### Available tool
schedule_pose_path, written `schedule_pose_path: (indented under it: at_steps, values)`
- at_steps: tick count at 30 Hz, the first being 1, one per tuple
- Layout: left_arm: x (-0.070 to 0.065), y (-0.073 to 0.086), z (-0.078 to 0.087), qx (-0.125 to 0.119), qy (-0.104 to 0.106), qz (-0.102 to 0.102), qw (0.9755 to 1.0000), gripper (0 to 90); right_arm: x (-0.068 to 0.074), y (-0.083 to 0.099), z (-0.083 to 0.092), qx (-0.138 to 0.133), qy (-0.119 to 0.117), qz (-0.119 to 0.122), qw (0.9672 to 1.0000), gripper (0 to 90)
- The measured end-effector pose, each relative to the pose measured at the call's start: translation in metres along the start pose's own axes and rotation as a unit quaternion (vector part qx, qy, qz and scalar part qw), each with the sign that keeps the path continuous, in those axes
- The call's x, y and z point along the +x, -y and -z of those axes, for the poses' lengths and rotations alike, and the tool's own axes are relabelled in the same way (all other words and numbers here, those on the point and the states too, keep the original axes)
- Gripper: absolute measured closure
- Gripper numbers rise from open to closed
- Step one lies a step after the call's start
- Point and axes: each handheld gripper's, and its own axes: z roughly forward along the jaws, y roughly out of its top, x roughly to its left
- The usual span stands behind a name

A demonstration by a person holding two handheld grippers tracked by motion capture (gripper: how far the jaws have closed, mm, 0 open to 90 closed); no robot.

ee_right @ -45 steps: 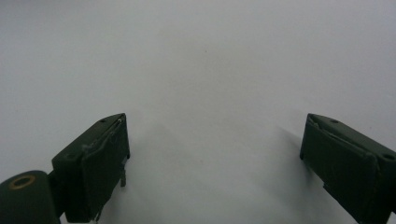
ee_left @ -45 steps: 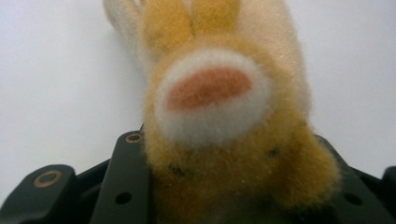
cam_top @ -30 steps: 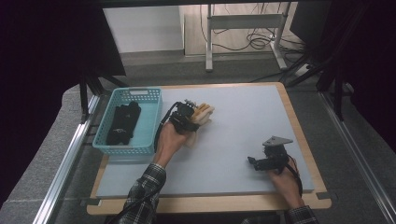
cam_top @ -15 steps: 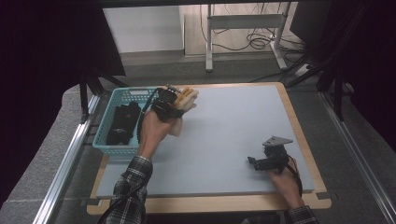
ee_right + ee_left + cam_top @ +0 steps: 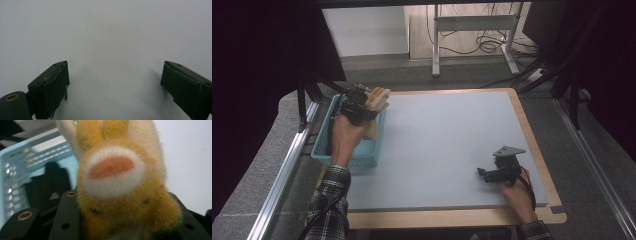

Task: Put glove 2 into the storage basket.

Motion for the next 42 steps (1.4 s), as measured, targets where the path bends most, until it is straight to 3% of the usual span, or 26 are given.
schedule_pose_path:
  at_steps: [6,9,12,21,23,31,34,37,40,42]
  values:
    - [0.022,0.014,-0.020,0.027,-0.022,0.021,0.9992,57.4,0.000,0.000,0.000,0.000,0.000,0.000,1.0000,7.9]
    - [0.027,0.017,-0.036,0.041,-0.034,0.022,0.9983,57.0,0.000,0.000,0.000,0.001,0.000,0.000,1.0000,7.9]
    - [0.032,0.019,-0.053,0.049,-0.028,0.031,0.9979,56.5,0.000,0.000,0.000,0.001,0.000,0.000,1.0000,7.9]
    - [0.030,0.017,-0.094,0.070,-0.034,0.019,0.9968,54.8,0.000,0.000,0.000,0.001,0.000,0.001,1.0000,7.9]
    - [0.029,0.017,-0.101,0.081,-0.038,0.007,0.9960,54.5,0.000,0.000,0.000,0.001,0.000,0.001,1.0000,8.0]
    - [0.027,0.021,-0.124,0.112,-0.011,-0.001,0.9937,51.2,0.000,0.000,0.000,0.001,0.000,0.001,1.0000,8.0]
    - [0.025,0.023,-0.131,0.129,0.001,-0.001,0.9917,43.1,0.000,0.000,0.000,0.001,0.000,0.001,1.0000,8.0]
    - [0.032,0.025,-0.132,0.142,-0.004,0.023,0.9896,29.0,0.000,0.000,0.000,0.001,0.000,0.001,1.0000,8.0]
    - [0.040,0.029,-0.125,0.139,0.026,0.042,0.9891,14.9,0.000,0.000,0.000,0.000,0.000,0.001,1.0000,8.0]
    - [0.045,0.030,-0.112,0.120,0.047,0.043,0.9907,6.3,0.000,0.000,0.000,0.000,0.000,0.001,1.0000,8.0]
